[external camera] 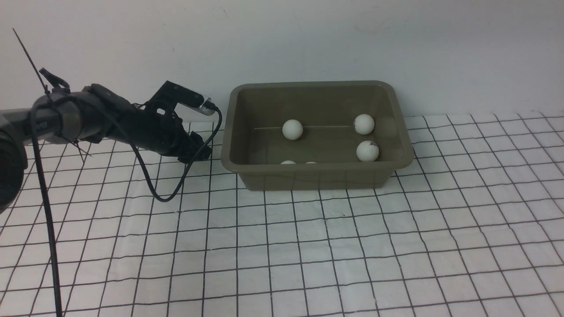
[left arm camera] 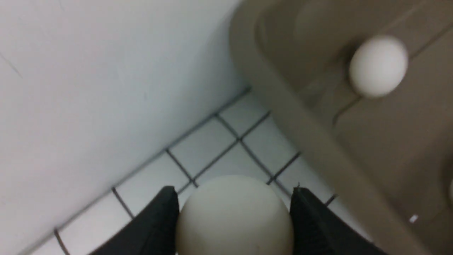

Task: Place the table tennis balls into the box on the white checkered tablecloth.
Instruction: 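Reach for and grasp a ping pong ball on the table beside the basket, then drop the ball into the bin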

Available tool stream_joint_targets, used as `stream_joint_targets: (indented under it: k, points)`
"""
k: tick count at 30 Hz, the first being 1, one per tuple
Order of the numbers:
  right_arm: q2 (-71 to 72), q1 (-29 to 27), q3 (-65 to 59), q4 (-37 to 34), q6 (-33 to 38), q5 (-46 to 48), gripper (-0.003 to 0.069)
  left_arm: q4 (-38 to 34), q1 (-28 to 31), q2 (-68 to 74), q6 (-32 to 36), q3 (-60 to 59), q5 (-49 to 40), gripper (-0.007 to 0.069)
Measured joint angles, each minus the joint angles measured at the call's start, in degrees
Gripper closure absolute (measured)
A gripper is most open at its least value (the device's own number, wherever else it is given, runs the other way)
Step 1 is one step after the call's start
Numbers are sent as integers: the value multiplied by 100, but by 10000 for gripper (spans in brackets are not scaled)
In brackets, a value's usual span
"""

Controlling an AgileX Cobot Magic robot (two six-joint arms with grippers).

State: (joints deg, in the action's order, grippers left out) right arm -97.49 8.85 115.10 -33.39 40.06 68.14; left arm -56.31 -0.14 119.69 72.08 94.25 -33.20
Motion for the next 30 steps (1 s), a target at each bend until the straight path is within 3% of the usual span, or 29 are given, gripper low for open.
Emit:
stream_joint_targets:
  k: [7, 12, 17, 23, 30]
  points:
    - [0, 0, 0, 0, 0, 7, 80, -1640, -291, 92, 2019, 31, -1429, 270]
    - [2, 0, 0, 41, 0, 7, 80, -1978, -674, 337, 2513, 31, -1439, 257]
    - [2, 0, 0, 265, 0, -39, 80, -1423, -858, 356, 1941, 21, -681, 163]
    - [275, 0, 0, 453, -1, -509, 80, -912, -659, -342, 920, -6, -600, 155]
    - [1149, 0, 0, 933, -349, -545, 80, 1020, -12, -1706, -1412, -1, -646, 157]
